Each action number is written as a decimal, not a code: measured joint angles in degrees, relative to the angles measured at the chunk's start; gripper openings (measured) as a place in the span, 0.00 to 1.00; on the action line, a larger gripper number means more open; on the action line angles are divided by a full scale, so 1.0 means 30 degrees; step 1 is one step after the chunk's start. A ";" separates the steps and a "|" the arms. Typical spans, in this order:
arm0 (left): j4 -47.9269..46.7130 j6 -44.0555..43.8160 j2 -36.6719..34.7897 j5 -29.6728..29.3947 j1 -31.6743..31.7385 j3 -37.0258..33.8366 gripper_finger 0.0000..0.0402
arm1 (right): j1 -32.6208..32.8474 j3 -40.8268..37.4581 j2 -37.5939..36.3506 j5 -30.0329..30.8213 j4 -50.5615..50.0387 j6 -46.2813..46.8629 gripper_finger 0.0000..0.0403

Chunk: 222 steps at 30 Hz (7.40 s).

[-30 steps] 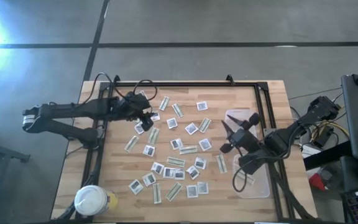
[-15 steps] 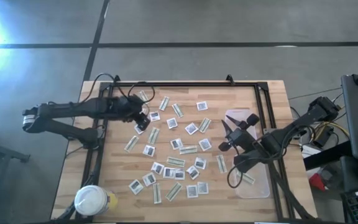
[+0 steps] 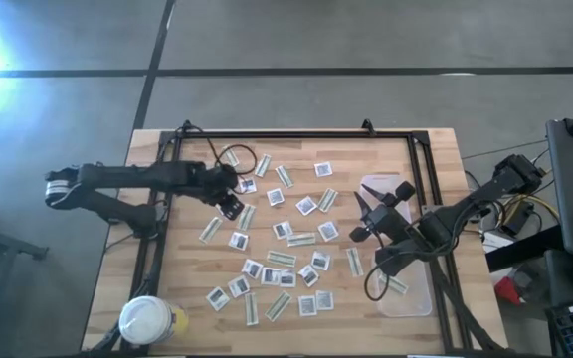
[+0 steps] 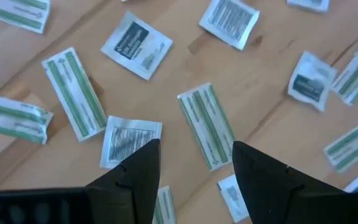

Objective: Pick & Place First Aid Supplies
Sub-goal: Put the towelette pack into the top bin

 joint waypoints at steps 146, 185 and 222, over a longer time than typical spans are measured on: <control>0.8978 1.7870 0.8611 0.6432 0.9287 -0.0685 0.01 | -0.0006 -0.0044 0.0007 -0.0854 0.0755 -0.0223 0.17; 0.4531 1.6753 0.0797 1.0600 0.9089 0.0475 0.00 | -0.0001 -0.0044 0.0007 -0.0861 0.0784 -0.0223 0.17; 1.6113 1.1952 -0.1727 0.5237 -0.0021 -0.2399 0.00 | 0.0000 -0.0044 0.0040 -0.6375 0.2171 -0.0364 0.17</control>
